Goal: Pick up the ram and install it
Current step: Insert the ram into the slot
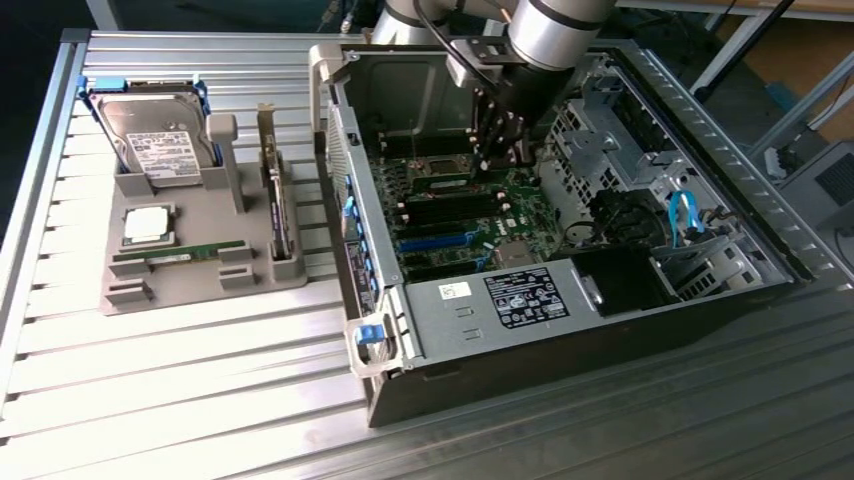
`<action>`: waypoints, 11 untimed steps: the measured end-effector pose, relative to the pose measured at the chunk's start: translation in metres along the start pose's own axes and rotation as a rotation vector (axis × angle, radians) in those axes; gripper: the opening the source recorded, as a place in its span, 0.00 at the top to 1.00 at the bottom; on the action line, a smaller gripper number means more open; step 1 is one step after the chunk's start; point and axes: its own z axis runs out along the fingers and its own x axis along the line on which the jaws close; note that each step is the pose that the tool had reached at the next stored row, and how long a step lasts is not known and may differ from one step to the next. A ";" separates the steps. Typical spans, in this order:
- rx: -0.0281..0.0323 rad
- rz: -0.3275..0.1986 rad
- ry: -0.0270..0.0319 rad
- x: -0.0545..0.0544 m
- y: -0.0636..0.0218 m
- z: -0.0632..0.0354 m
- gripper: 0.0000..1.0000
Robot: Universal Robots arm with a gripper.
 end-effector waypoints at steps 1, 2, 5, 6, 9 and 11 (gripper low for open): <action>0.0000 0.000 0.0000 0.000 -0.0004 0.0000 0.88; 0.0000 0.000 0.0000 0.000 -0.0011 0.0000 0.88; 0.0001 0.000 -0.0001 0.000 -0.0029 -0.0001 0.88; 0.0001 0.000 0.0000 0.000 -0.0031 -0.0002 0.88; 0.0001 0.000 0.0000 0.000 -0.0032 -0.0002 0.88; 0.0000 0.000 -0.0001 0.002 -0.0031 -0.0002 0.88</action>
